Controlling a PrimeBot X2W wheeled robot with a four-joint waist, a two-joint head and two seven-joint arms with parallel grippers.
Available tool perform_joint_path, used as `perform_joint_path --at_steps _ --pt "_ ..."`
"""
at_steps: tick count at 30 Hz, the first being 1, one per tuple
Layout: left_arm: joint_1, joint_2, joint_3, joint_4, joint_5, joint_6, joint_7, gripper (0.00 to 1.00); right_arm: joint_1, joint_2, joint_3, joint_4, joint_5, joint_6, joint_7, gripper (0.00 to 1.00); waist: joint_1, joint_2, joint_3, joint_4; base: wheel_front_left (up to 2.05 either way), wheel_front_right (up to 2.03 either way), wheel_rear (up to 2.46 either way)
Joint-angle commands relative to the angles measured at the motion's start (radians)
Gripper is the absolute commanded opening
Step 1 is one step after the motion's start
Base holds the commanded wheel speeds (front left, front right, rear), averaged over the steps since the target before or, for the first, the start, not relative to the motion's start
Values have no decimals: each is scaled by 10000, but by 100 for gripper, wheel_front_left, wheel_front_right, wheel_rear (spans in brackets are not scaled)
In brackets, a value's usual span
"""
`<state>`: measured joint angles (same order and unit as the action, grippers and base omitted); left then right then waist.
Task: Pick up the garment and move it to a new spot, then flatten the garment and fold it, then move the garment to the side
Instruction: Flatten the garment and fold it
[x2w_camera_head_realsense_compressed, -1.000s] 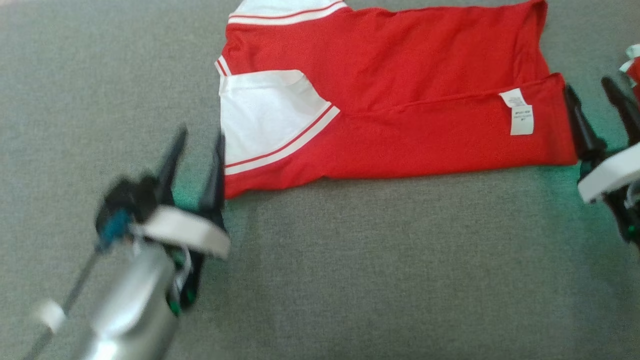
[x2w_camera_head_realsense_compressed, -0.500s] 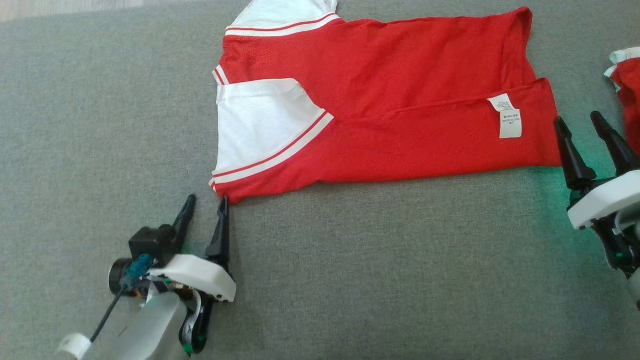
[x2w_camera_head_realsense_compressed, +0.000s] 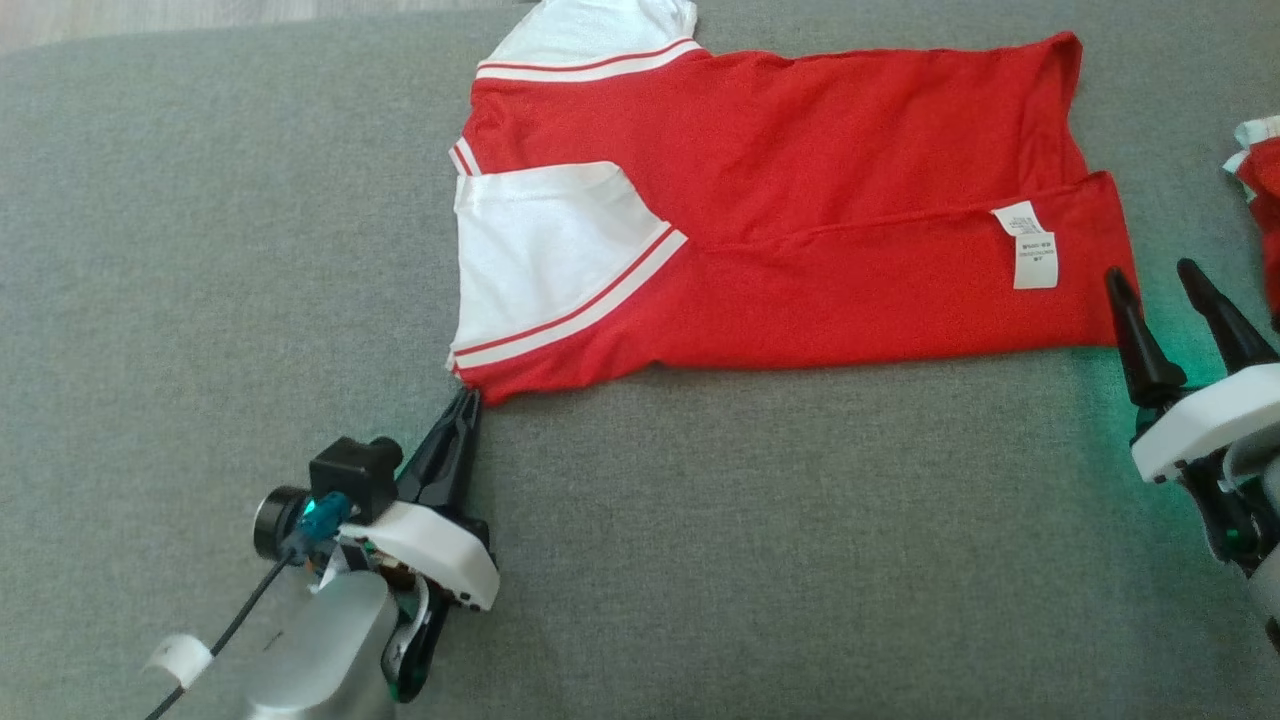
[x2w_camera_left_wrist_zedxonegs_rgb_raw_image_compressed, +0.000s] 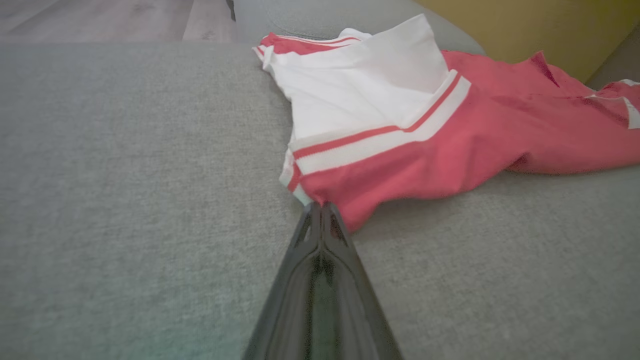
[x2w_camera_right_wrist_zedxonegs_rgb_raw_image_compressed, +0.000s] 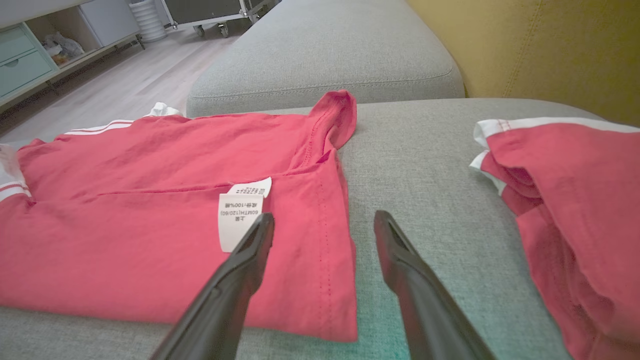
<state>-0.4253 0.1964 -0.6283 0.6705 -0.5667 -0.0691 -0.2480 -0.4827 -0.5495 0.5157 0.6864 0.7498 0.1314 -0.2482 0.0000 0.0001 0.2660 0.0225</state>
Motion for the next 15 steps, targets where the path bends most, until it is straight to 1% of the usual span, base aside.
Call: perform_joint_path --at_steps 1,7,13,14,15 --pt "-252 247 215 -343 141 21 -89 0 113 -202 104 -60 90 -7 -135 100 0 -1 -61 28 0 0 0" --pt "-17 839 399 -1514 450 270 -120 0 80 -125 402 403 561 -7 217 100 0 -1 -201 64 0 0 0" --pt "267 1510 488 -2887 664 729 181 0 -85 -126 645 925 1047 -7 965 100 0 -1 -127 216 0 0 0" --pt "313 1591 501 -3093 668 785 261 0 -115 -111 698 978 1146 -7 1130 98 0 -1 -109 241 0 0 0" --pt "357 1655 512 -3280 660 828 334 0 -142 -101 743 1002 1254 -7 1261 90 0 -1 -93 266 0 0 0"
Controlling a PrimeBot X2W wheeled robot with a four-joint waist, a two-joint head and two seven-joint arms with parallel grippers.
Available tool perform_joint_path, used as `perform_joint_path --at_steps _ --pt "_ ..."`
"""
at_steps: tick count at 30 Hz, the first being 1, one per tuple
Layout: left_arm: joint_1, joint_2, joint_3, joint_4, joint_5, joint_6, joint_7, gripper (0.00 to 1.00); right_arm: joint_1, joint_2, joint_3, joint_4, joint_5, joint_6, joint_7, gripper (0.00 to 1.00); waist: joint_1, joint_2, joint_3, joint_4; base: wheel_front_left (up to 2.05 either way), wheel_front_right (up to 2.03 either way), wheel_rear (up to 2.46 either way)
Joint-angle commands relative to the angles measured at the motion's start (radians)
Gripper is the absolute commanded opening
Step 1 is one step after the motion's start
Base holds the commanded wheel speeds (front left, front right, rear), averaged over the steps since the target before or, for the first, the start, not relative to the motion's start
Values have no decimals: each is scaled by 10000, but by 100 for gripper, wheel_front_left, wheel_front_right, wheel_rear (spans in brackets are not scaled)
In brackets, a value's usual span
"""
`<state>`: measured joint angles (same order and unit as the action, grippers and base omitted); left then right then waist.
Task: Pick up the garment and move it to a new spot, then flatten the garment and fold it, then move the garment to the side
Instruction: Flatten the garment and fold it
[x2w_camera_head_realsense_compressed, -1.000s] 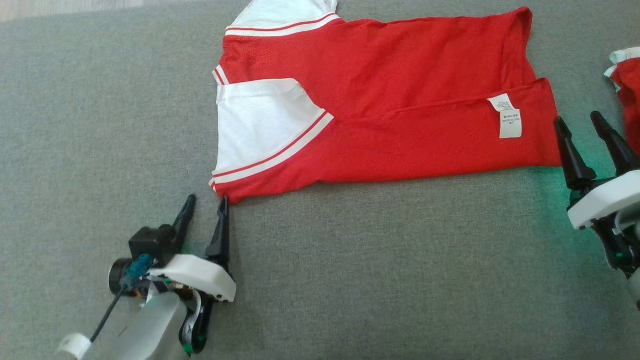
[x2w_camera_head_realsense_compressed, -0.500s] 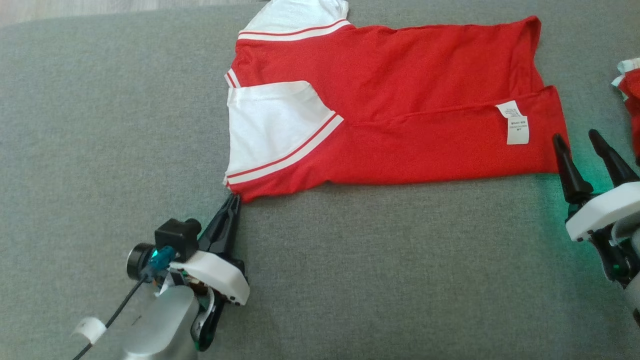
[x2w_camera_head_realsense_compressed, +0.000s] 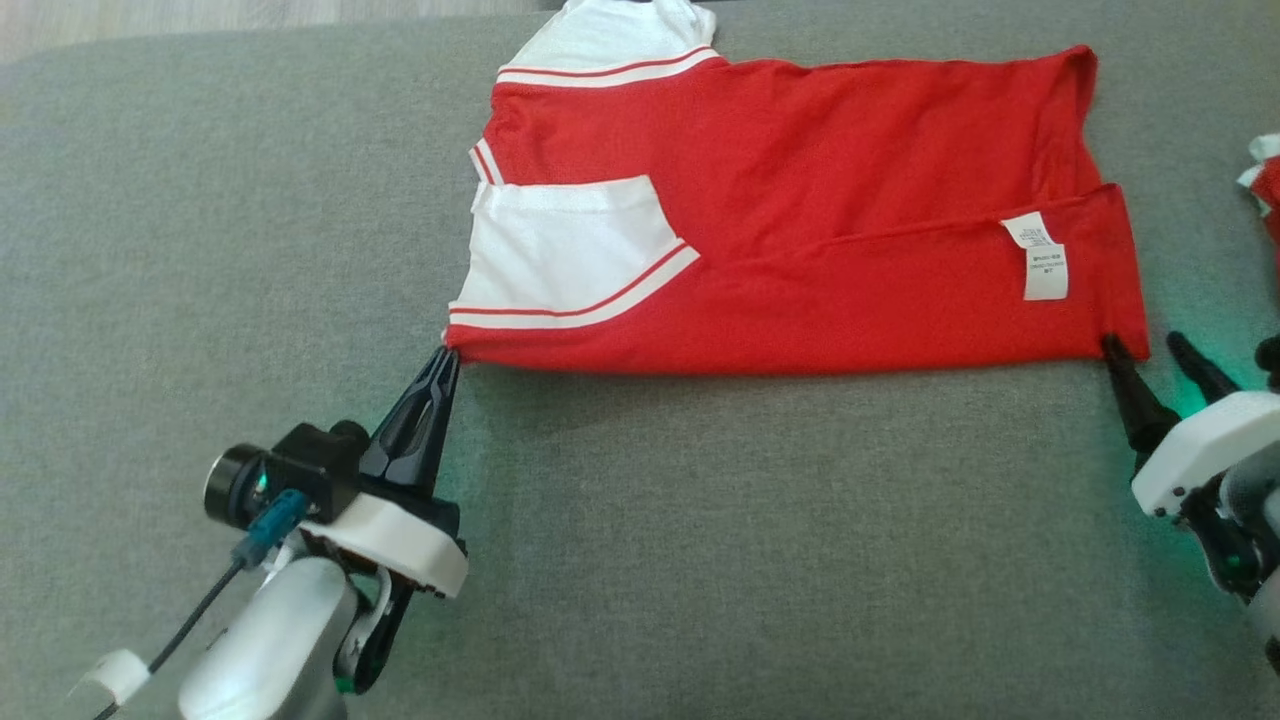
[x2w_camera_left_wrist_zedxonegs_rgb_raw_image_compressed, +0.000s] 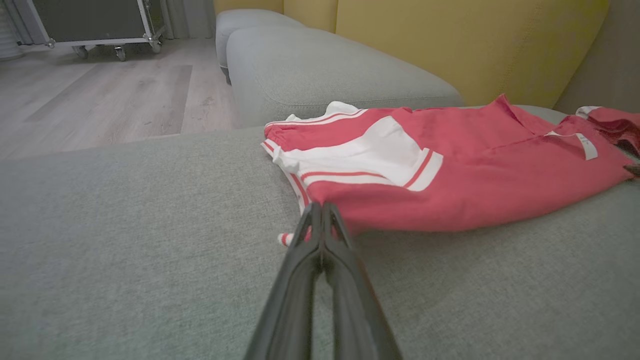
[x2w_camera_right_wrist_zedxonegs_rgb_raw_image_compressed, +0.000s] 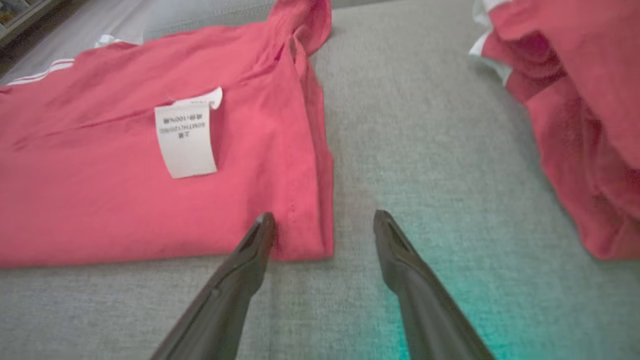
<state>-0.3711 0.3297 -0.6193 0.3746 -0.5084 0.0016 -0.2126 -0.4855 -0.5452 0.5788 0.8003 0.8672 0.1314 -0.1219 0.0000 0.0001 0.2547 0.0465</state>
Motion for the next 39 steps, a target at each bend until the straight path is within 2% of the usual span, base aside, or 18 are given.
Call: perform_joint_path --at_steps 1,2,3,4,8,13,24,29,33,34,35,36,37,38,39 --pt "-184 322 422 -321 78 120 -21 0 -114 -143 112 -137 80 -7 -2 90 0 -1 21 26 0 0 0" --pt "-138 378 431 -488 66 157 40 0 -136 -138 155 -129 192 -7 109 49 0 -1 31 48 0 0 0" --pt "-89 433 440 -633 56 191 90 0 -154 -141 210 -138 293 -7 210 13 0 -1 33 64 0 0 0" --pt "-28 478 443 -771 51 235 135 0 -162 -153 273 -166 393 -7 296 0 0 -1 26 82 0 0 0" --pt "314 633 411 -1297 43 449 338 0 -126 -367 483 -238 654 -7 457 0 0 -1 -107 137 0 0 0" --pt "1009 862 393 -2013 -34 762 540 0 182 -930 759 -584 703 -7 266 0 0 -1 -434 130 0 0 0" --pt "3413 1193 25 -3352 -679 1169 1073 0 1797 -2251 1276 -1670 886 -7 400 0 0 -1 -1112 81 0 0 0" --pt "4055 1219 -120 -3651 -904 1230 1137 0 2647 -2542 1138 -2041 962 -7 429 0 0 -1 -1273 79 0 0 0" --pt "4163 1182 -221 -3668 -967 1240 1224 0 3050 -2530 865 -2181 940 -7 431 0 0 -1 -1290 55 0 0 0" --pt "4133 1162 -243 -3626 -969 1230 1243 0 3097 -2491 791 -2194 905 -7 438 4 0 -1 -1291 50 0 0 0" --pt "4079 1134 -267 -3567 -972 1210 1266 0 3135 -2451 716 -2202 861 -7 448 39 0 -1 -1285 52 0 0 0" --pt "4010 1077 -288 -3486 -1022 1167 1314 0 3157 -2402 627 -2208 814 -7 444 85 0 -1 -1274 58 0 0 0" --pt "3910 1017 -298 -3377 -1049 1136 1340 0 3170 -2349 542 -2225 765 -7 440 100 0 -1 -1263 62 0 0 0" --pt "3795 961 -309 -3242 -1051 1107 1350 24 3168 -2298 456 -2259 705 -7 438 100 0 -1 -1243 52 0 0 0" --pt "3676 895 -328 -3101 -1048 1079 1362 76 3159 -2255 370 -2303 631 -7 426 100 0 -1 -1222 36 0 0 0"
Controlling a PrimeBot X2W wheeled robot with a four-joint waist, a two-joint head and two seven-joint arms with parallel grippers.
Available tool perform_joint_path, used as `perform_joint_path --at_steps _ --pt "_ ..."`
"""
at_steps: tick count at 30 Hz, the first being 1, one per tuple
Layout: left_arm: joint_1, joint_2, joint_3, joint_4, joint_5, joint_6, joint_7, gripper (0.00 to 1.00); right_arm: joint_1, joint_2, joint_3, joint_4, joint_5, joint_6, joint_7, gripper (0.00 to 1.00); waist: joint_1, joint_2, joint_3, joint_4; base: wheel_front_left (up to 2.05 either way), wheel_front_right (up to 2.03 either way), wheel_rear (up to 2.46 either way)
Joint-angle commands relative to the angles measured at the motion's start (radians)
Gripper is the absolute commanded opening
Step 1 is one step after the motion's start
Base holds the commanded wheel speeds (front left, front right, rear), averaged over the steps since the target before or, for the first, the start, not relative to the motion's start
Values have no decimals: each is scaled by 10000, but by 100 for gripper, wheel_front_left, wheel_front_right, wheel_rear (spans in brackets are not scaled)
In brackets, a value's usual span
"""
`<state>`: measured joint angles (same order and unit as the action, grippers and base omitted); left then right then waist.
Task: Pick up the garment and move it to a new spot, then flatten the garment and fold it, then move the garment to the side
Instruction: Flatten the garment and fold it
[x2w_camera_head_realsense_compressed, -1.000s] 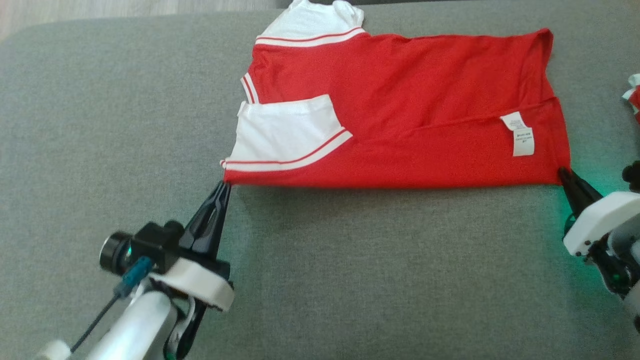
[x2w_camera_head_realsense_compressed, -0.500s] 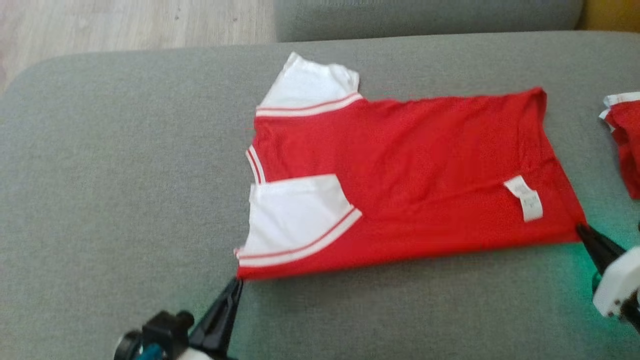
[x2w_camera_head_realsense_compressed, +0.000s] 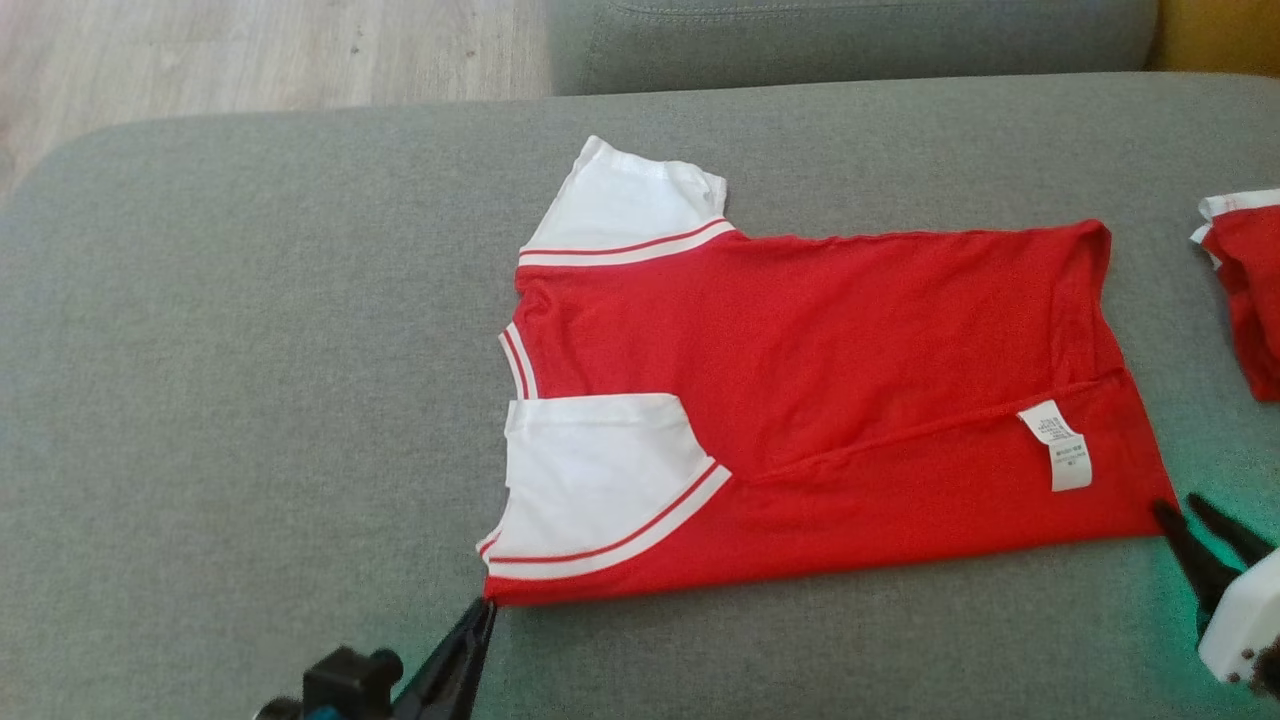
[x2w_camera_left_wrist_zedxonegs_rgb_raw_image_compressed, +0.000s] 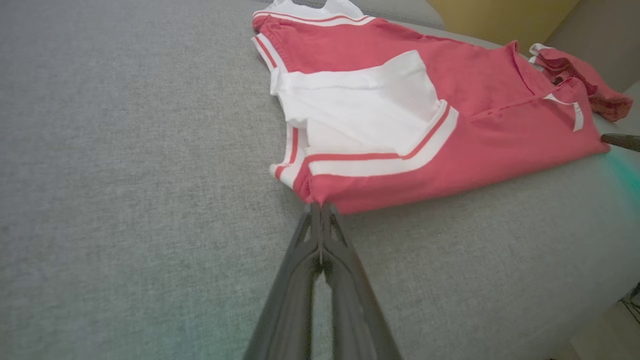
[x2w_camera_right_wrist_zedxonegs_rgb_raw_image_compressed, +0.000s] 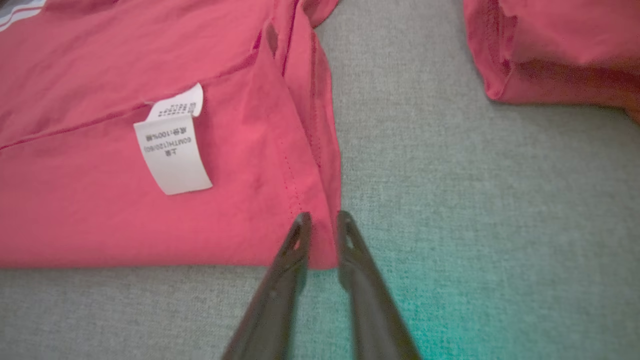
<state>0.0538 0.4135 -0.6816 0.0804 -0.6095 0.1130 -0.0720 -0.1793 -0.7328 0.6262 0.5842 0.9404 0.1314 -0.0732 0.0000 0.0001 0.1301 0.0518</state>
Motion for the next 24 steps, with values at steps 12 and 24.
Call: perform_joint_path --at_steps 12,24 --pt "-3127 330 571 -86 707 -253 358 100 188 -238 -1444 -1120 -680 -7 -113 100 0 -1 516 -285 0 0 0" --pt "-9098 494 652 2200 152 -2220 3383 100 -160 13 -2524 -2354 -1688 -7 625 100 0 -1 2129 -1038 0 0 0"
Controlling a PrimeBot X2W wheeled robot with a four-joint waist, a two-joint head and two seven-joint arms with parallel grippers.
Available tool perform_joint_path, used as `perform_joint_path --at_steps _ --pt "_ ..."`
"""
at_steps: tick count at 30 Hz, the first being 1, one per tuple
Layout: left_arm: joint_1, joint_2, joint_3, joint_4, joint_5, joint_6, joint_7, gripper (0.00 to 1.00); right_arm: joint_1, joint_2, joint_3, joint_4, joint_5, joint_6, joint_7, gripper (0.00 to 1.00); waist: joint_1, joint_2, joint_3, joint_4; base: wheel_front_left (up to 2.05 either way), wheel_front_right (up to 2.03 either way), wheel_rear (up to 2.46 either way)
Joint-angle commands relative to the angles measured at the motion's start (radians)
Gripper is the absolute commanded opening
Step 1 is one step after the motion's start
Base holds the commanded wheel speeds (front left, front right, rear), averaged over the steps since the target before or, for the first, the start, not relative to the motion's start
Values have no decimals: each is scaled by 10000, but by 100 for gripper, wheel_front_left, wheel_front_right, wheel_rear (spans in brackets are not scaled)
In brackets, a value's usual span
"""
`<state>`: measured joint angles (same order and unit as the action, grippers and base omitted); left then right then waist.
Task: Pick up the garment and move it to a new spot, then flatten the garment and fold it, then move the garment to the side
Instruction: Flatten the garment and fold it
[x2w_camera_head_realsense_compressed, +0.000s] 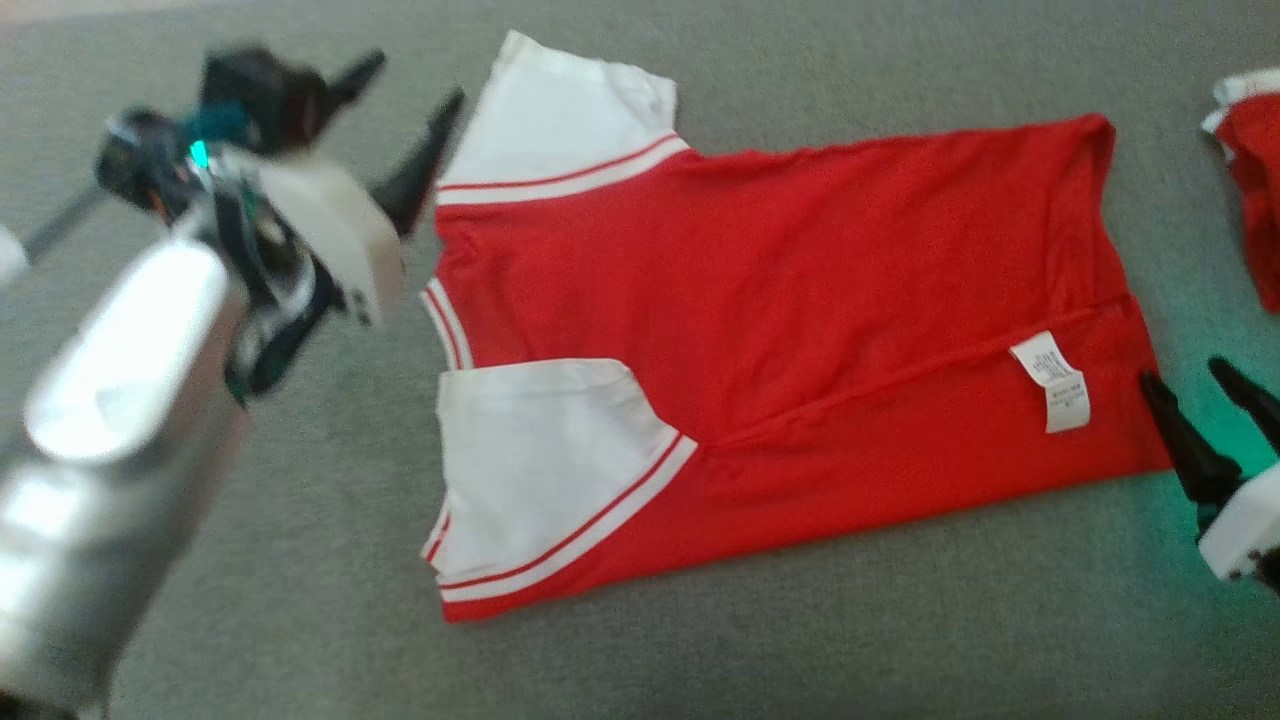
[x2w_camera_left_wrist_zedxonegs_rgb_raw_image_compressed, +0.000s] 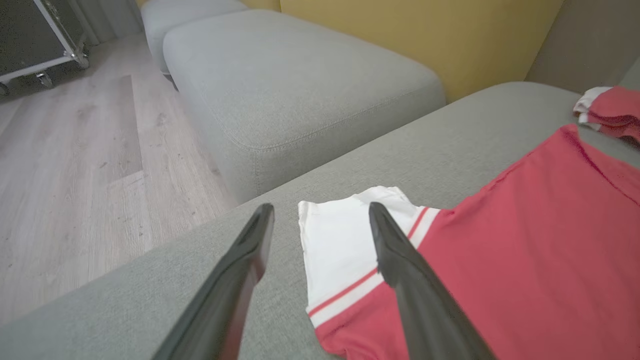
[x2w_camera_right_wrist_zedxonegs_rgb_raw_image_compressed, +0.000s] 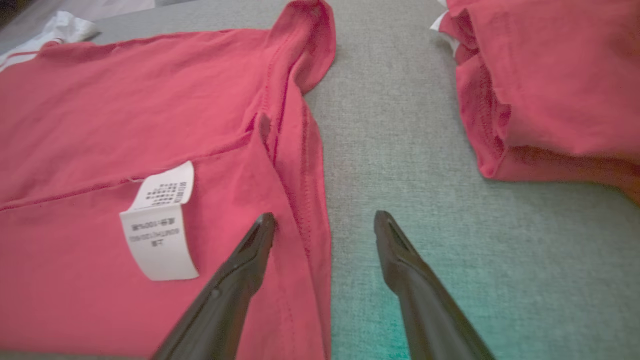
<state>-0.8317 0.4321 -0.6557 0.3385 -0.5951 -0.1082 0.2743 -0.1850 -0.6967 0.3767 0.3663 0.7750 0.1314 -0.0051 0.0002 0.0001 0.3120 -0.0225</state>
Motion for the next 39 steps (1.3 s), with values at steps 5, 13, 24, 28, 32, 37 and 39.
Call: perform_joint_path --at_steps 5,13,24,28,32,37,39 --pt "-2073 273 -52 1155 -455 -196 1070 100 -373 -147 -297 -604 -322 -7 140 100 -2 -1 1113 -829 0 0 0" --pt "-4162 452 -1132 2885 -961 -221 2063 100 -680 229 -549 -933 -625 -7 188 100 -2 -1 2233 -1598 0 0 0" --pt "-4895 799 -2061 4100 -1271 -223 2058 100 -909 590 -356 -626 -623 -7 -99 100 -2 -1 2556 -2173 0 0 0" --pt "-5019 884 -2264 4188 -1445 -223 2055 100 -992 617 -261 -516 -596 -7 -166 100 -2 -1 2587 -2283 0 0 0" --pt "-5152 955 -2574 4151 -1802 -223 2190 0 -1065 599 -179 -413 -537 -7 -257 100 -2 -1 2662 -2362 0 0 0" --pt "-5216 1044 -2834 4143 -2195 -224 1902 0 -1216 477 -201 -364 -511 -7 -379 100 -2 -1 2570 -2301 0 0 0" --pt "-5196 1061 -2973 4098 -2283 -224 1615 0 -1322 420 -242 -429 -511 -7 -407 100 -2 -1 2433 -2237 0 0 0"
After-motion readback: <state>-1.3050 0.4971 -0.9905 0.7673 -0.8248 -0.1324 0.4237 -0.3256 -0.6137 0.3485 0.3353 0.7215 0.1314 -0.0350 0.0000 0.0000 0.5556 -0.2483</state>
